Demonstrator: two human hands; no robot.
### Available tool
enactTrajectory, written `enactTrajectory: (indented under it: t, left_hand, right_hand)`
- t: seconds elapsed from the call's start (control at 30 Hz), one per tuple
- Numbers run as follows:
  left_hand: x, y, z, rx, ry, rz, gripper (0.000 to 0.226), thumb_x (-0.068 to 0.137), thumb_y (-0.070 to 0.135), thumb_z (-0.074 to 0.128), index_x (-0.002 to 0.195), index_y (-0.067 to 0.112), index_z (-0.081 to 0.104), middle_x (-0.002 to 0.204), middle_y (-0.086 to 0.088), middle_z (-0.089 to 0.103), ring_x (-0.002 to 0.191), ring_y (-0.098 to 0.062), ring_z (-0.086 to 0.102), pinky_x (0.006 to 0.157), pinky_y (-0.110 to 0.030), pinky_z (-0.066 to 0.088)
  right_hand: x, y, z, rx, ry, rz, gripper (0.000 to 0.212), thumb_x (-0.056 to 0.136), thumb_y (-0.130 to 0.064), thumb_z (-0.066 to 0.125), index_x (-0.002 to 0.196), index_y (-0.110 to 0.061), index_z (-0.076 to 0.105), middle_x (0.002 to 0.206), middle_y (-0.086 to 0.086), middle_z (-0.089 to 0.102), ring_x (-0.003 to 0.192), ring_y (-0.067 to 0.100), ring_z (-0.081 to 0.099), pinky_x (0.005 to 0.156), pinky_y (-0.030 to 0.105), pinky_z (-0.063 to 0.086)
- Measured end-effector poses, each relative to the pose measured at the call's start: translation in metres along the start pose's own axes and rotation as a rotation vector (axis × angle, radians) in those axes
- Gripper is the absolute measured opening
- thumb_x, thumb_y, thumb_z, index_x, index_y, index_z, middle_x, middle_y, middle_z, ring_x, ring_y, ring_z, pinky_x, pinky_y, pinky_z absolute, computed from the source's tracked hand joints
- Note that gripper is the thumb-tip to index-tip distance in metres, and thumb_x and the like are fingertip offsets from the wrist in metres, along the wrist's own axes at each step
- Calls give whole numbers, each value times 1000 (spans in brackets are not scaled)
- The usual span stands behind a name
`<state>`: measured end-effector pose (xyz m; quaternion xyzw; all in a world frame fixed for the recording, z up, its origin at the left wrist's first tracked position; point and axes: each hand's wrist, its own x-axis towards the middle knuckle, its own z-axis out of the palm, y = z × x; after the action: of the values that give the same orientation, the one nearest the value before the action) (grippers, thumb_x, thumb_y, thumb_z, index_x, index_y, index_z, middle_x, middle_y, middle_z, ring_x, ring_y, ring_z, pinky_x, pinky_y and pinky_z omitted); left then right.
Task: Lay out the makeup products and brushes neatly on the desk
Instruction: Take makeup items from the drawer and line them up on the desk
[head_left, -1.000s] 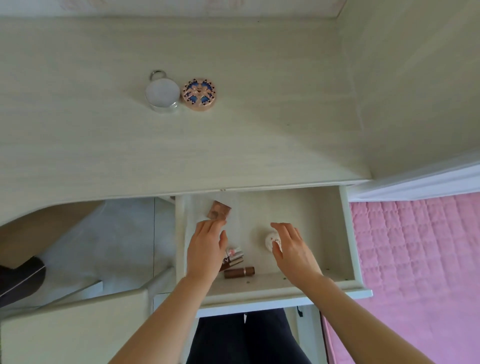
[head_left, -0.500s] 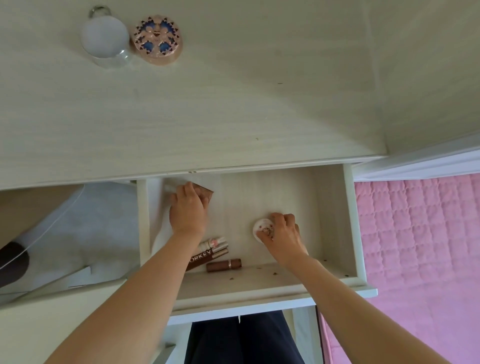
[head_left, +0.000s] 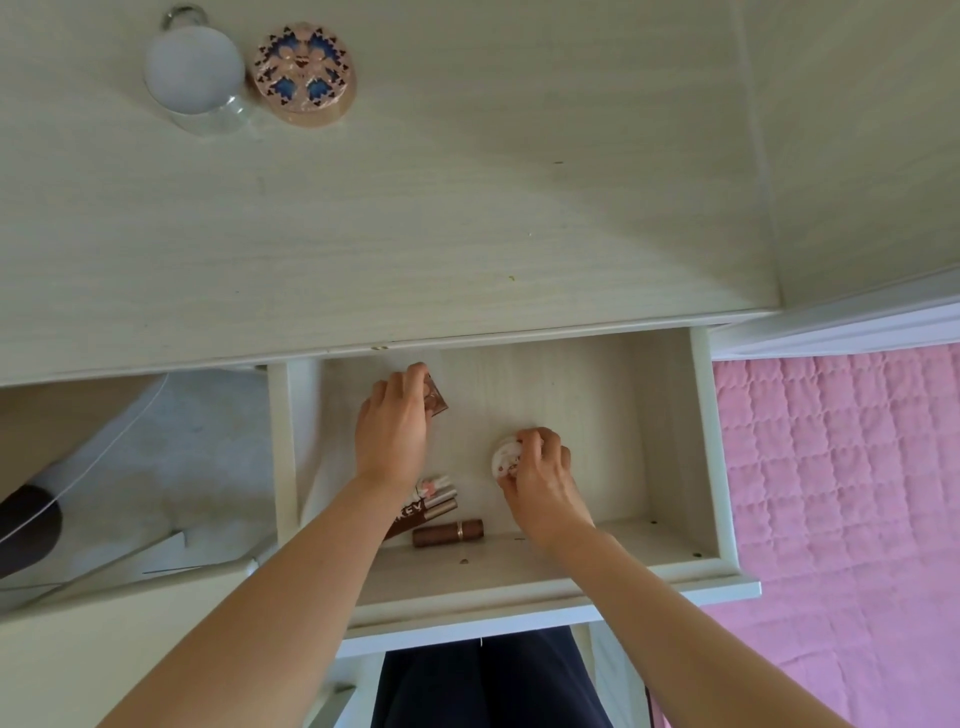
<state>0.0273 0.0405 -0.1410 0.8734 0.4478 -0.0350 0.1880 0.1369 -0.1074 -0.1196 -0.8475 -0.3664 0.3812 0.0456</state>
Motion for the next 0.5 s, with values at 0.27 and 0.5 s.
enactTrajectory:
  t: [0.27, 0.5]
  left_hand:
    - [-17, 5, -12, -254, -16, -63, 45, 86, 8, 64, 128, 13, 51, 116, -7, 58, 106, -26, 55, 70, -39, 53]
    - [-36, 23, -47, -634, 66, -75, 42, 84, 2, 66, 123, 17, 58, 104, 0, 54, 91, -11, 55, 82, -24, 49]
  right_hand:
    - [-8, -17, 5, 207, -4, 43, 53, 90, 2, 50, 135, -17, 30, 129, 14, 30, 113, 32, 41, 94, 37, 44]
    - [-29, -29, -30, 515, 81, 165, 37, 92, -15, 53, 123, -29, 41, 118, 1, 33, 92, 18, 53, 78, 25, 46]
